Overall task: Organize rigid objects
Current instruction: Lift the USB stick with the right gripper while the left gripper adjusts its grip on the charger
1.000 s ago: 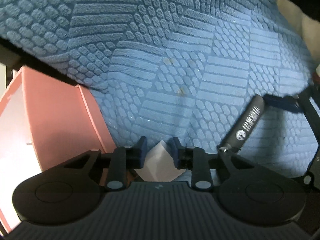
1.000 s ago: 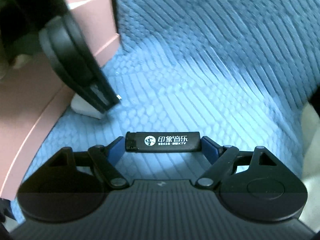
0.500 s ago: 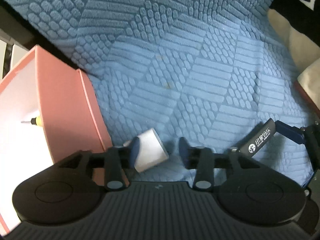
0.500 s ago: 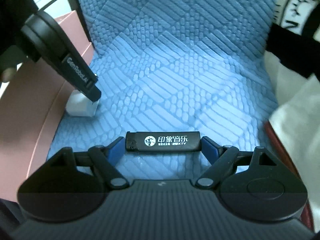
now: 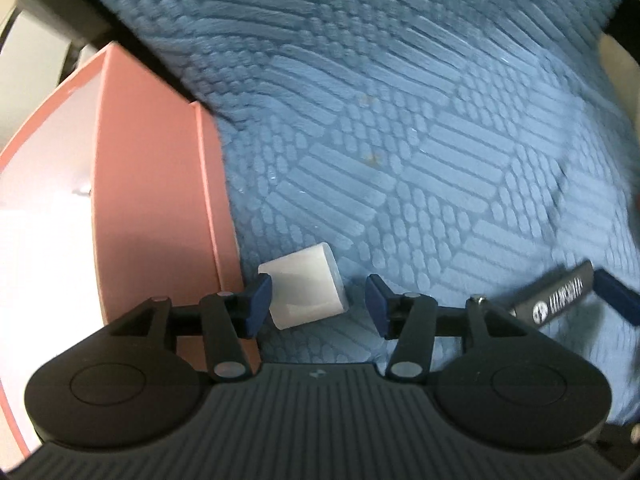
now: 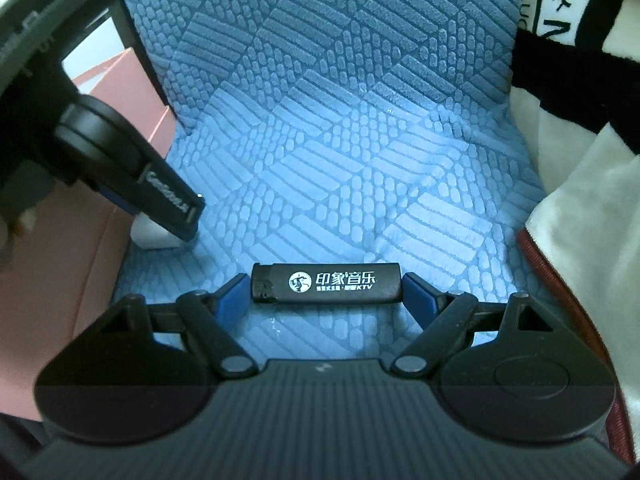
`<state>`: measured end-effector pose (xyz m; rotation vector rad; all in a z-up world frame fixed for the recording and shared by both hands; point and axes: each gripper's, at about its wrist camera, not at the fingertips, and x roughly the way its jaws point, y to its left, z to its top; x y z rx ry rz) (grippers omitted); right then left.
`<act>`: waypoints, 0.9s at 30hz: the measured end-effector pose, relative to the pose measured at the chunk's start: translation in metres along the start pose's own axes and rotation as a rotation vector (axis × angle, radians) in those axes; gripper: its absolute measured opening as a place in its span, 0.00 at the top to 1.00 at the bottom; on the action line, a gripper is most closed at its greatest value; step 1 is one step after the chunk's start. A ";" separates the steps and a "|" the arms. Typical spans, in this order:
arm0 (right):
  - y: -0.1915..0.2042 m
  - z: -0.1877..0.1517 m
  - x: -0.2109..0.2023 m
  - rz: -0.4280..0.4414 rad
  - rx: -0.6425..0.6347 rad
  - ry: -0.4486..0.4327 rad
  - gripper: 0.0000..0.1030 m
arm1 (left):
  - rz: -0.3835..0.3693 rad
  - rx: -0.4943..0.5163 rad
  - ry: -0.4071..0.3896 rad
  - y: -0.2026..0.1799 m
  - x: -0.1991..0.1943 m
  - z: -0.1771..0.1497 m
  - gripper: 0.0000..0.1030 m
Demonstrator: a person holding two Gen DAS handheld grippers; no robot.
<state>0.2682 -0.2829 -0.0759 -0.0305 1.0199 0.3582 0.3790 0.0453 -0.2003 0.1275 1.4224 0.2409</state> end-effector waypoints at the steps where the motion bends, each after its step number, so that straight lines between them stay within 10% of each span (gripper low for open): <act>1: 0.001 0.007 0.007 0.002 0.008 0.000 0.18 | 0.010 -0.011 0.002 -0.001 0.001 0.000 0.40; 13: -0.018 0.011 0.001 0.037 0.116 0.003 0.18 | 0.114 -0.067 -0.037 -0.016 0.011 -0.007 0.26; 17: -0.022 0.012 0.003 0.052 0.139 0.014 0.18 | 0.133 -0.069 -0.064 -0.011 0.011 -0.014 0.47; 27: -0.019 0.014 0.005 0.055 0.128 0.021 0.18 | 0.095 -0.002 -0.113 -0.010 0.007 -0.027 0.52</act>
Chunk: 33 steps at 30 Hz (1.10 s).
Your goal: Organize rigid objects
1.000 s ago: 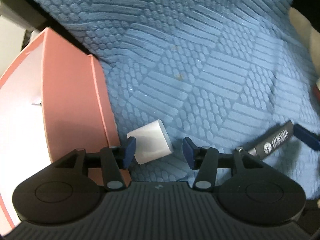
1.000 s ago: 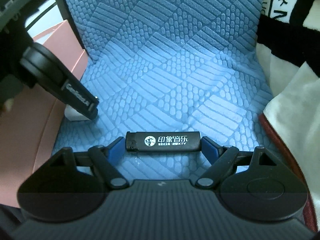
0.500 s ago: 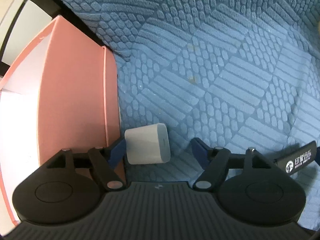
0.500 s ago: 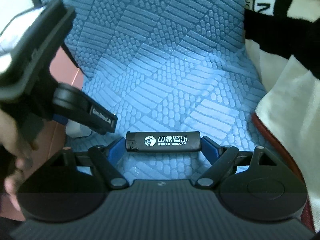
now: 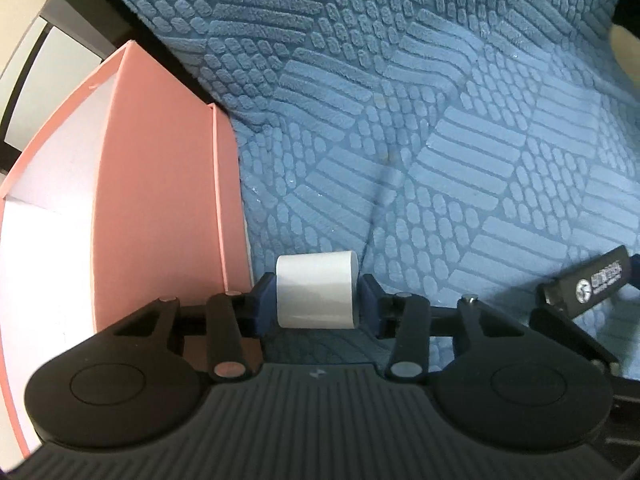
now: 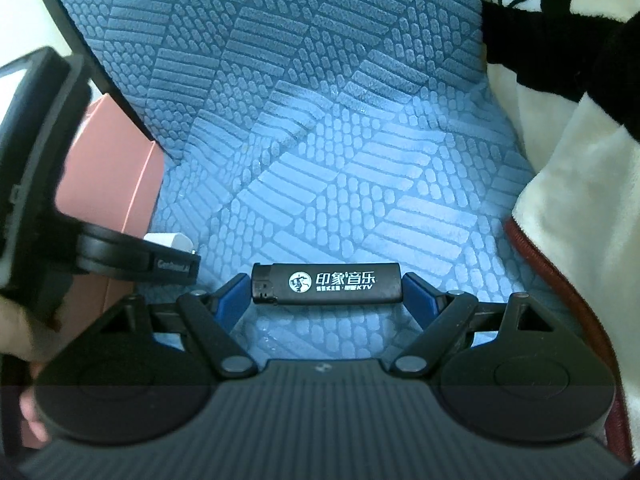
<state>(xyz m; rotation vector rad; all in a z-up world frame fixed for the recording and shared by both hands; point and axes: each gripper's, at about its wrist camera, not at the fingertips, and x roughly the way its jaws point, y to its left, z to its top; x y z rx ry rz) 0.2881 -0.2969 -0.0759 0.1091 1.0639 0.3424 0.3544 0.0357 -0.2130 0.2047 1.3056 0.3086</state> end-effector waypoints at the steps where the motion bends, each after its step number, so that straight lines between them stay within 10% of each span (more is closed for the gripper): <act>1: 0.000 0.000 0.000 -0.001 -0.003 0.001 0.18 | -0.003 0.002 -0.004 0.000 -0.002 -0.001 0.53; 33: 0.003 -0.047 -0.047 -0.108 0.010 -0.044 0.18 | -0.288 -0.120 -0.149 -0.004 -0.052 -0.116 0.53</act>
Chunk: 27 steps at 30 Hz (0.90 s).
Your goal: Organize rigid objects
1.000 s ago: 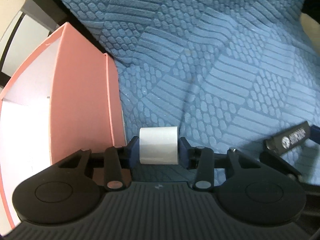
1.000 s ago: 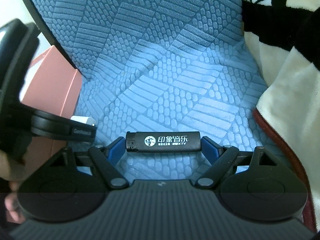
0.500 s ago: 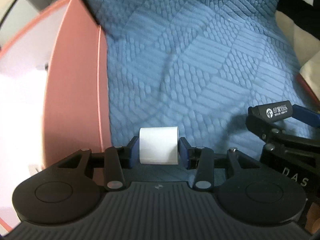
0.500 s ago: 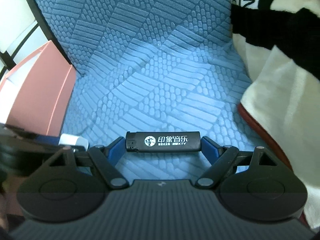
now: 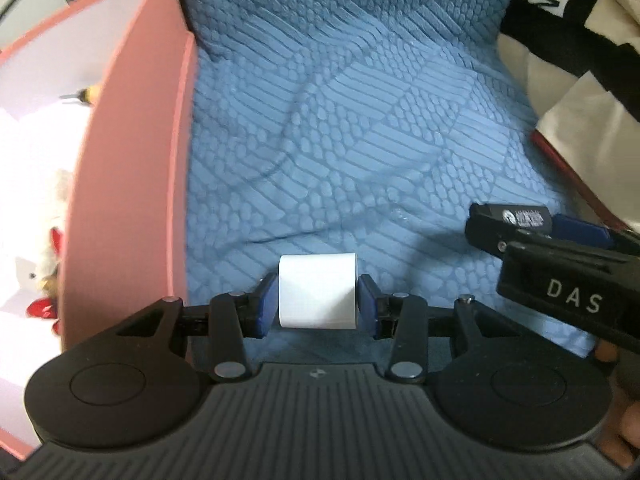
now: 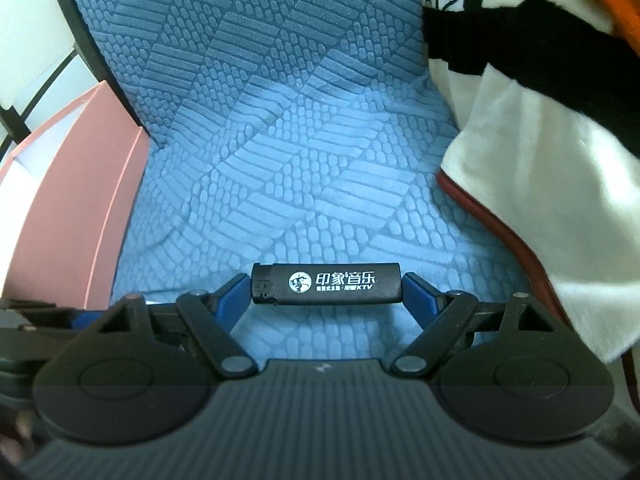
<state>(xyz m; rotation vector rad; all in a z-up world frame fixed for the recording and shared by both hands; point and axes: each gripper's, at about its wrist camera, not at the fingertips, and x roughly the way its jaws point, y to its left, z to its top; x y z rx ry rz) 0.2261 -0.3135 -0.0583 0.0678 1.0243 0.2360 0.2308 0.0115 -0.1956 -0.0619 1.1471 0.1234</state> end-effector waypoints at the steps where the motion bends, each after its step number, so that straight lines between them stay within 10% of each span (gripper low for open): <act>1: 0.000 -0.004 -0.002 0.000 0.004 0.003 0.18 | 0.008 0.030 -0.020 -0.004 -0.002 -0.006 0.53; 18: -0.002 -0.024 -0.004 -0.005 0.061 0.013 0.18 | -0.080 -0.095 -0.200 0.010 -0.021 -0.076 0.52; 21: 0.001 -0.026 0.006 -0.044 0.043 0.027 0.18 | -0.096 -0.104 -0.231 0.014 -0.020 -0.082 0.33; 27: 0.006 -0.028 0.018 -0.096 0.001 0.041 0.18 | -0.107 -0.082 -0.260 0.014 -0.019 -0.090 0.32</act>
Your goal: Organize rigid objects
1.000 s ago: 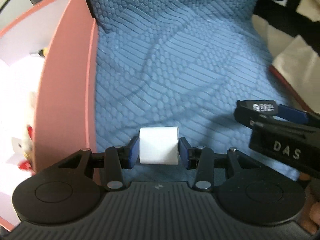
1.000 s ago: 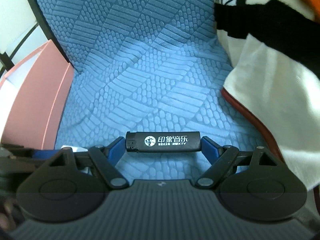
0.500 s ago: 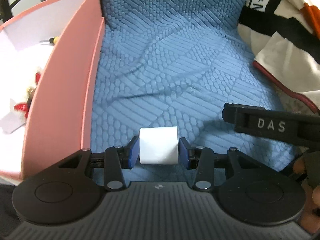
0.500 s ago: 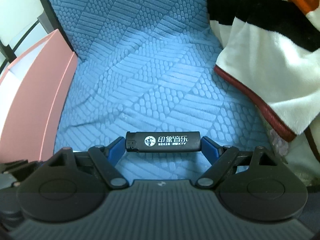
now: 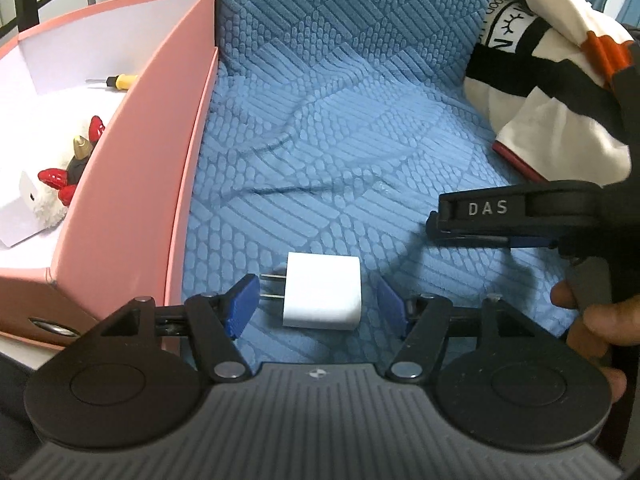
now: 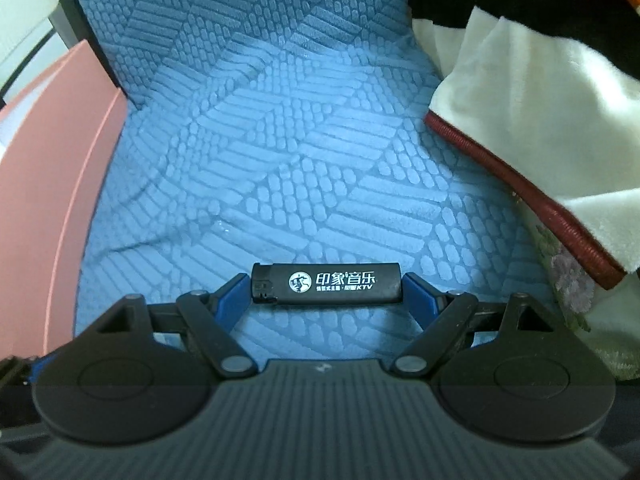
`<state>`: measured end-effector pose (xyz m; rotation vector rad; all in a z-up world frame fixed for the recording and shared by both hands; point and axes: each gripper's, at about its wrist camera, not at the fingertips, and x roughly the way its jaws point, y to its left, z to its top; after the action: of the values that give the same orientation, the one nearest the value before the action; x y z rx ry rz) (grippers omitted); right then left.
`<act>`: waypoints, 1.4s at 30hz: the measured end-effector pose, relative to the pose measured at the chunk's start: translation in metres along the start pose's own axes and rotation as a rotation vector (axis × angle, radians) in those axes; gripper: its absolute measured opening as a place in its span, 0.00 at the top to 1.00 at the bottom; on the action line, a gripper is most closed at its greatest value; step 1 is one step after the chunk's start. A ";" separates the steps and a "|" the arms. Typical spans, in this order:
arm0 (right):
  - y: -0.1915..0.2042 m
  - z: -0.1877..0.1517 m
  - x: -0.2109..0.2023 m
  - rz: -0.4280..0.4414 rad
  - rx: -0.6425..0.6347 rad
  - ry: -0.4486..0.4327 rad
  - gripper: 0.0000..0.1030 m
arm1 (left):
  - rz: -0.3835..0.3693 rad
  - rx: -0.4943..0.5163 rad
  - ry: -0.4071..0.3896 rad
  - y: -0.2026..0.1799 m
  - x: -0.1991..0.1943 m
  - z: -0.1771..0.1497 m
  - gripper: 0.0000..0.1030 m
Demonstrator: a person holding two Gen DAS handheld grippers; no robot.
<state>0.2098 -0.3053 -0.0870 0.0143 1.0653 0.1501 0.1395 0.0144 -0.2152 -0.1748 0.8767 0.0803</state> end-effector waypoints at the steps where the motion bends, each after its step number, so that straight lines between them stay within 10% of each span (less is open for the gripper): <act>1: 0.000 0.000 0.000 -0.005 -0.002 -0.002 0.18 | 0.001 0.008 -0.004 0.000 0.000 -0.001 0.32; 17: -0.003 -0.032 -0.016 -0.039 -0.001 -0.016 0.18 | 0.073 0.104 -0.033 -0.006 0.013 -0.011 0.42; 42: -0.001 -0.004 -0.078 0.032 -0.006 -0.071 0.18 | -0.055 -0.032 -0.104 0.006 -0.055 0.020 0.47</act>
<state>0.1694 -0.3169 -0.0210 0.0316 0.9943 0.1805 0.1194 0.0243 -0.1611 -0.2225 0.7668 0.0516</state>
